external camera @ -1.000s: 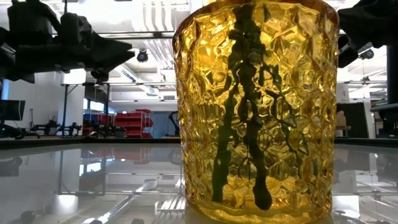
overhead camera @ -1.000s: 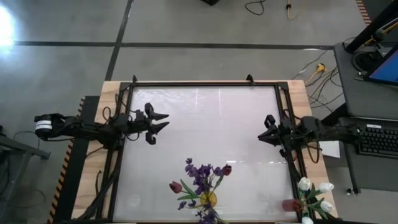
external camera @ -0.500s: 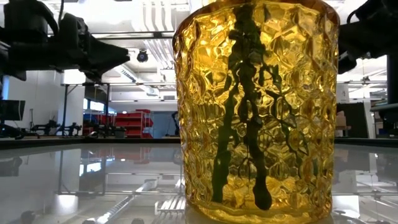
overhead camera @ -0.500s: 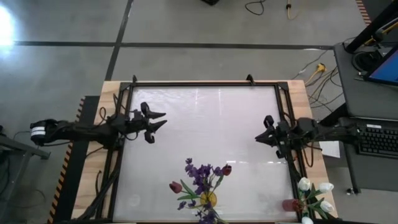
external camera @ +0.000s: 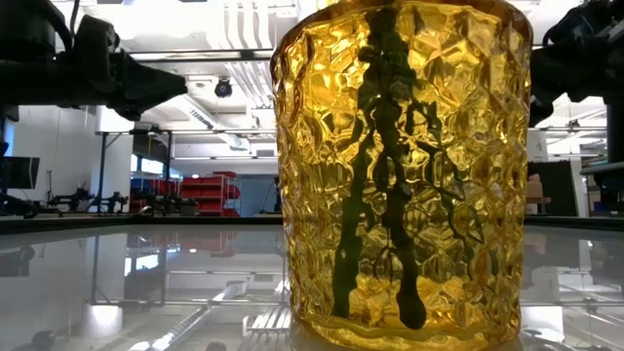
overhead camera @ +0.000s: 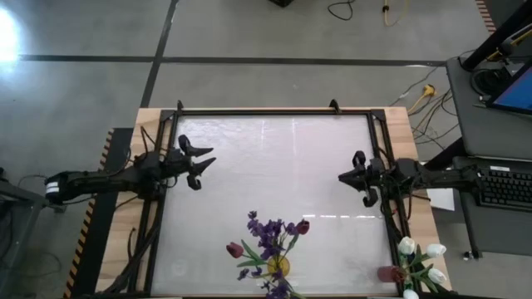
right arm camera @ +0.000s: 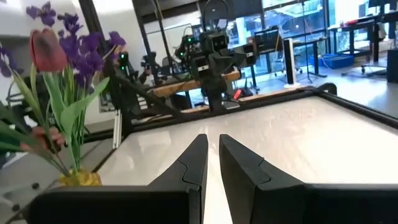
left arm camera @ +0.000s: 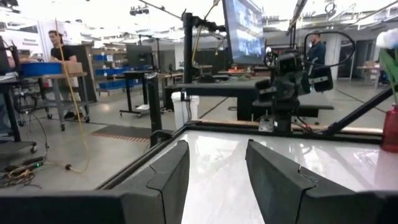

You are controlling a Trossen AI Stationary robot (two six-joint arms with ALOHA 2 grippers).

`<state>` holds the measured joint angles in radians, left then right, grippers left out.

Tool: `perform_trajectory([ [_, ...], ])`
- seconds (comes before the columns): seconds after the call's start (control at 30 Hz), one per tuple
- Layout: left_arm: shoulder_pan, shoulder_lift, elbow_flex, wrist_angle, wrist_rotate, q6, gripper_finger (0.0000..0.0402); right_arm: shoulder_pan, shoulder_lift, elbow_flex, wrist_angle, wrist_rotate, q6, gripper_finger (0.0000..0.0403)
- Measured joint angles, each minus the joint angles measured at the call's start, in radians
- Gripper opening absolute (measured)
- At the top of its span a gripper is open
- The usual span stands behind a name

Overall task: Sort flowers into vase by color
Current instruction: Return to Home Position

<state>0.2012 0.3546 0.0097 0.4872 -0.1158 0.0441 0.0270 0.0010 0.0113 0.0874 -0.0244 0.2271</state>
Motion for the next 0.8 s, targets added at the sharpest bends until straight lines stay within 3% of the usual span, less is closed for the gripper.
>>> perform_trajectory([
  [0.2,0.0,-0.158,0.022,-0.284,0.0,0.0,0.0146,0.0,0.009,0.0,-0.065,-0.001,0.027,0.0034],
  [0.47,0.0,-0.342,0.02,-0.469,0.002,0.032,0.0146,0.0,0.015,0.0,-0.071,0.001,0.042,0.0034],
  [0.8,0.0,-0.354,0.022,-0.513,0.031,0.049,0.0146,0.0,0.028,0.0,-0.072,0.001,0.042,0.0034],
])
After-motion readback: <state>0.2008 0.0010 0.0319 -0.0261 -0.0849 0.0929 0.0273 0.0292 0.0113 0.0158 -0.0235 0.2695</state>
